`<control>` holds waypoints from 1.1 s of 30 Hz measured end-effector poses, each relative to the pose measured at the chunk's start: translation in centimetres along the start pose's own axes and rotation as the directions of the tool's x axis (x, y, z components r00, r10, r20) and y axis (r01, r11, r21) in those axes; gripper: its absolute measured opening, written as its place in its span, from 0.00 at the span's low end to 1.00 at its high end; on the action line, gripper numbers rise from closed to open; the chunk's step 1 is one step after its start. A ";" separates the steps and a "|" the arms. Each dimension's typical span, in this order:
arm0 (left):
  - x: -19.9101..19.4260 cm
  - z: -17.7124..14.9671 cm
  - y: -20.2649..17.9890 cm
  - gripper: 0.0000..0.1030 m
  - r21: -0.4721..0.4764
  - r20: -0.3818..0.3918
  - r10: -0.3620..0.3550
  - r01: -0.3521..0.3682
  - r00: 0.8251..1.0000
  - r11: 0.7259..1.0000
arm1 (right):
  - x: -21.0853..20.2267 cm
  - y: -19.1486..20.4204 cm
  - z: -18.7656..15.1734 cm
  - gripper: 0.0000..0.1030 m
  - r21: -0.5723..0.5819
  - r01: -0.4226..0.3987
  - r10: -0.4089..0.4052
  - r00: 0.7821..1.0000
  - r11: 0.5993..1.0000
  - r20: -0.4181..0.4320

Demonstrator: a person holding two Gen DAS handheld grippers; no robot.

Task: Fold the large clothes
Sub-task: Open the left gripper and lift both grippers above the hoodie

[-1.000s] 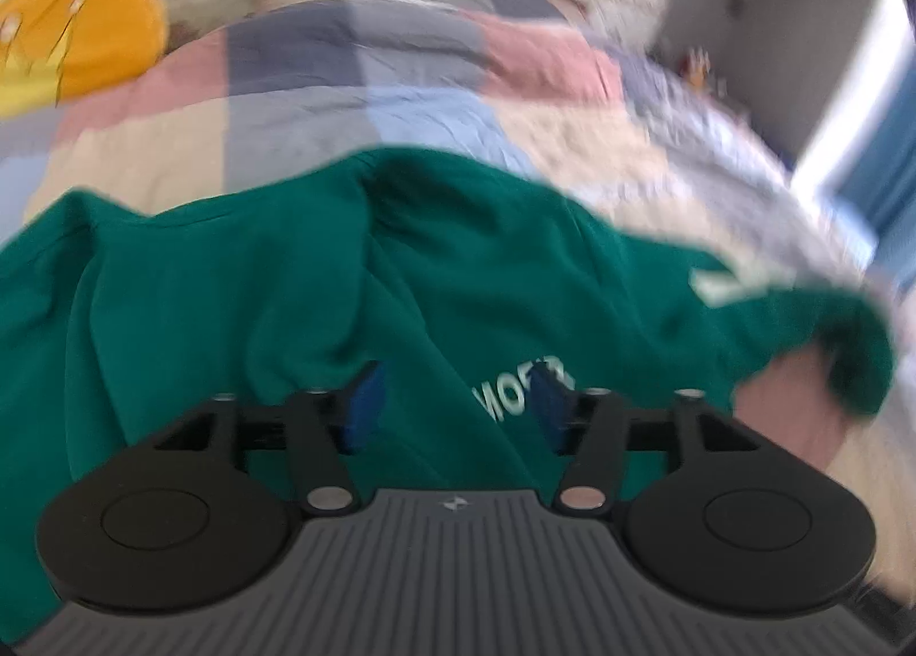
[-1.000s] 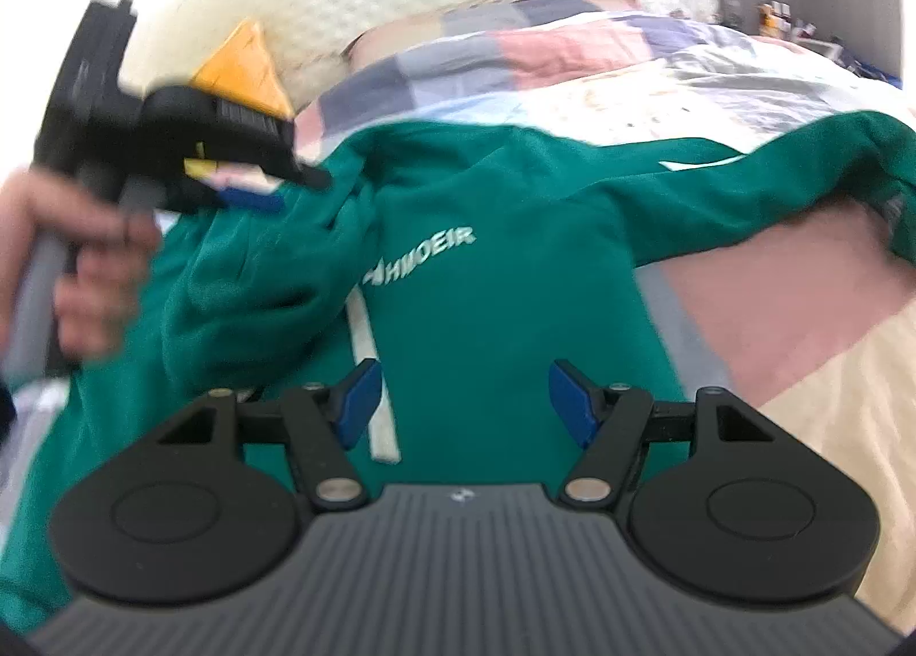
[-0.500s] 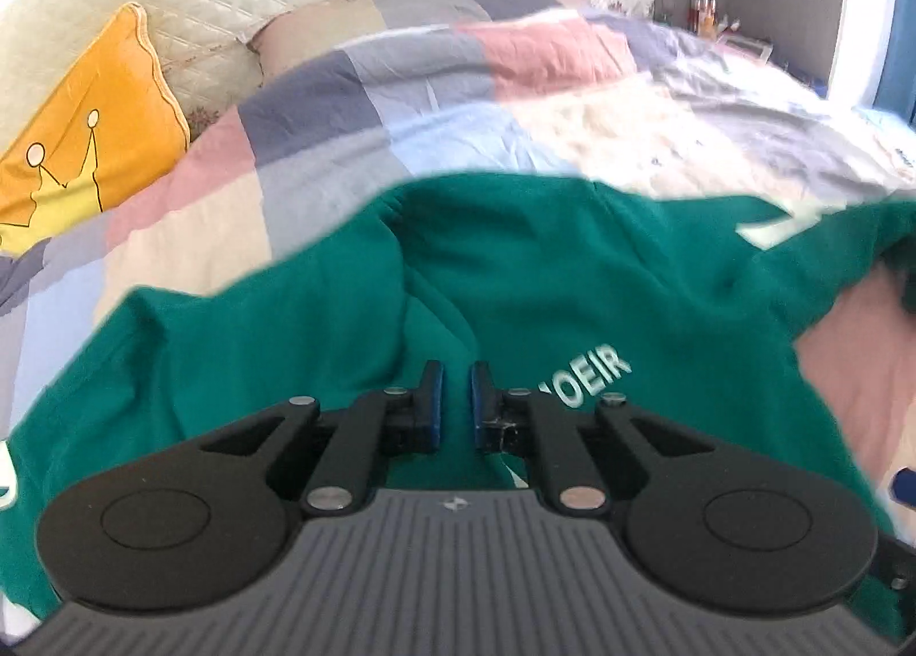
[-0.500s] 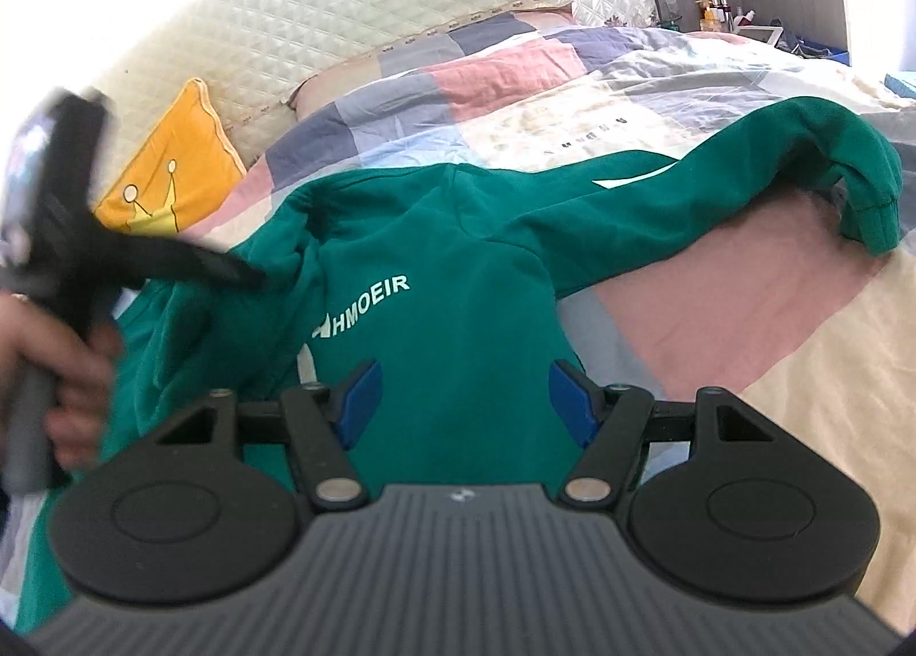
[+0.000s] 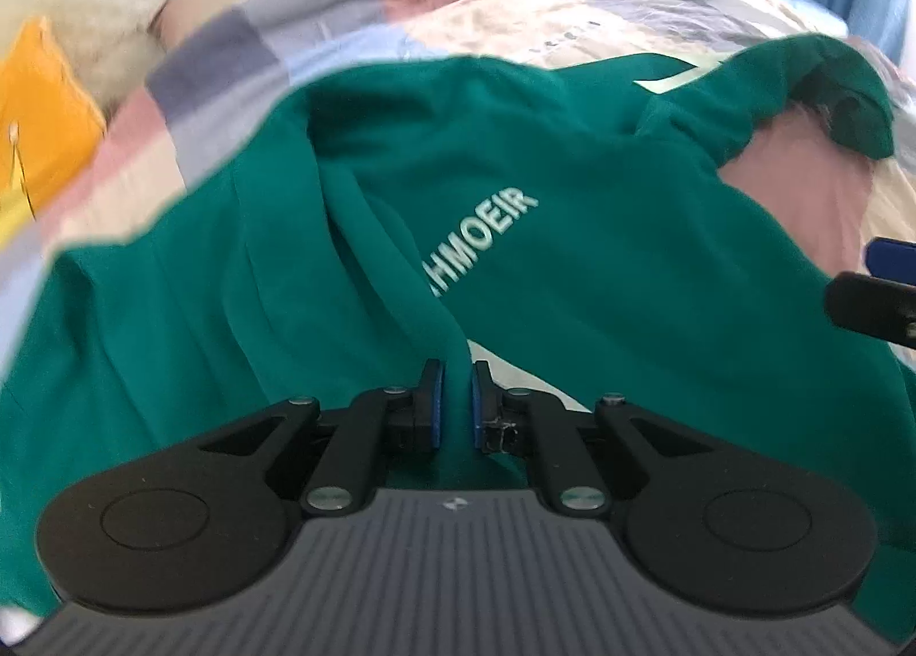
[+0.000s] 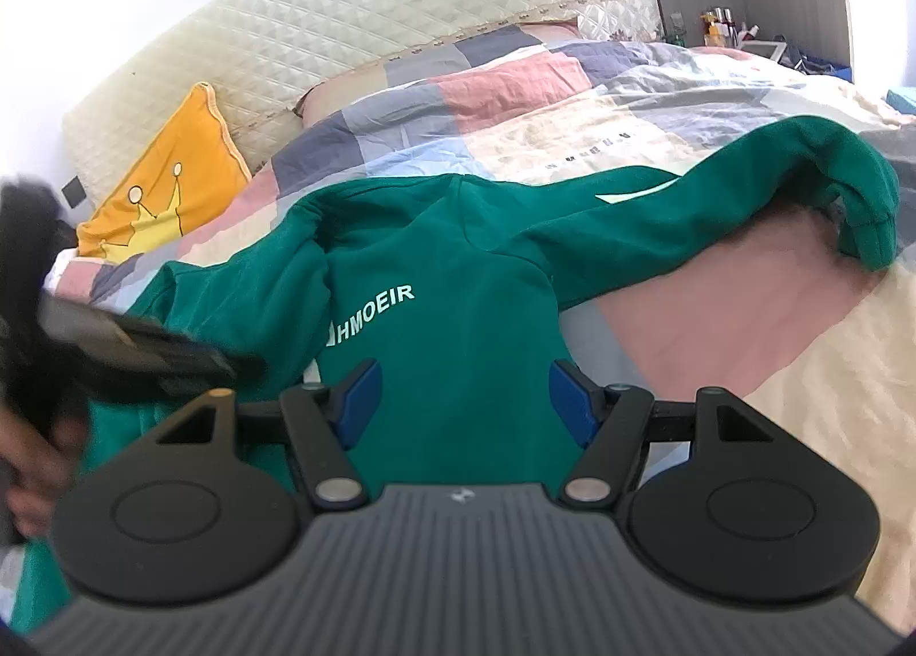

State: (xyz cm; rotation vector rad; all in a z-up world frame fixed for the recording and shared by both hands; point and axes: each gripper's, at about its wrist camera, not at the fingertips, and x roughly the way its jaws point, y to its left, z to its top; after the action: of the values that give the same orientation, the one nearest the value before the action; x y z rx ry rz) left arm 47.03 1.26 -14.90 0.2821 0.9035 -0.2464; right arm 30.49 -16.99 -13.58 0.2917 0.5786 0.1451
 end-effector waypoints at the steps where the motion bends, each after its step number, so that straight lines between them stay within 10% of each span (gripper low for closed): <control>1: 0.7 -0.3 0.3 0.12 -0.047 0.001 0.004 -0.004 1.000 0.999 | 0.0 0.0 0.0 0.65 -0.009 -0.004 0.004 1.000 1.000 0.005; 5: 0.9 -0.7 1.1 0.16 -0.199 0.033 0.001 0.006 0.999 0.980 | 0.0 0.4 -0.1 0.65 -0.038 -0.019 0.020 1.000 0.999 0.024; 9: -0.8 -0.3 1.1 0.45 -0.298 0.069 0.015 0.007 0.997 0.954 | -0.1 0.7 -0.1 0.65 -0.058 -0.035 0.037 0.999 0.998 0.038; 21: -12.0 -5.4 -1.2 0.46 -0.488 0.213 0.109 0.010 0.971 0.873 | -2.4 1.5 -0.6 0.65 -0.144 -0.050 0.066 0.992 0.988 0.108; 33: -20.9 -12.5 -4.3 0.48 -0.450 0.307 0.174 -0.019 0.936 0.893 | -8.2 3.2 -3.1 0.65 -0.220 -0.079 0.108 0.987 0.972 0.122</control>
State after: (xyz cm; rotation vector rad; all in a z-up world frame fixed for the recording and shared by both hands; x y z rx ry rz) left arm 24.02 3.41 -6.15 -0.1381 0.5755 0.0121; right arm 21.79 -15.01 -10.77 0.1174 0.4118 0.2754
